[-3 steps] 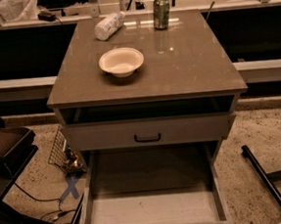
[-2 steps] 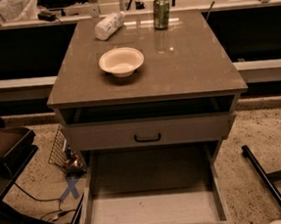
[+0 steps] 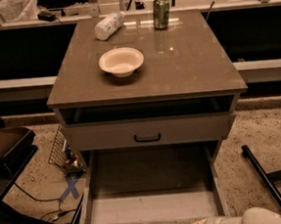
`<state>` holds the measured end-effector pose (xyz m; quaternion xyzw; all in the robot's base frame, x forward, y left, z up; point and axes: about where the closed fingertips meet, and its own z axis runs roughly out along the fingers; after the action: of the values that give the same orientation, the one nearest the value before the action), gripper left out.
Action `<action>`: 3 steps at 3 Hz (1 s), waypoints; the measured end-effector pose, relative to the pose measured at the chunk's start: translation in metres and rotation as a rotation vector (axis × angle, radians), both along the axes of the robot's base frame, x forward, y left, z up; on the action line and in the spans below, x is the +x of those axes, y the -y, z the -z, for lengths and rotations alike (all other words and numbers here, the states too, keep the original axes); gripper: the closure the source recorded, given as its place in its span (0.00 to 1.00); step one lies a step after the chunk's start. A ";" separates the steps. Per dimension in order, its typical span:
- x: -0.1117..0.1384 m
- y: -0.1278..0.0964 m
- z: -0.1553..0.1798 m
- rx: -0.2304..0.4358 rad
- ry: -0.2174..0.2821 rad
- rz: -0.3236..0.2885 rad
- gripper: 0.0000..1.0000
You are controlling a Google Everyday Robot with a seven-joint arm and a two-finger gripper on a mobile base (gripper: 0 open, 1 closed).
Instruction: Close middle drawer
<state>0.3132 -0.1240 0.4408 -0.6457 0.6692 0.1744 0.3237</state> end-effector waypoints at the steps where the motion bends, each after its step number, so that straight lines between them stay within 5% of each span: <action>1: 0.003 -0.001 0.001 0.004 0.000 -0.004 1.00; 3: 0.047 -0.017 0.013 0.031 0.014 -0.064 1.00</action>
Offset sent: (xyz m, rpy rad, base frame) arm 0.0364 0.0120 -0.0139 0.0452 -0.0078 0.0475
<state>0.3603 -0.1072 0.4277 -0.6630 0.6431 0.1906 0.3325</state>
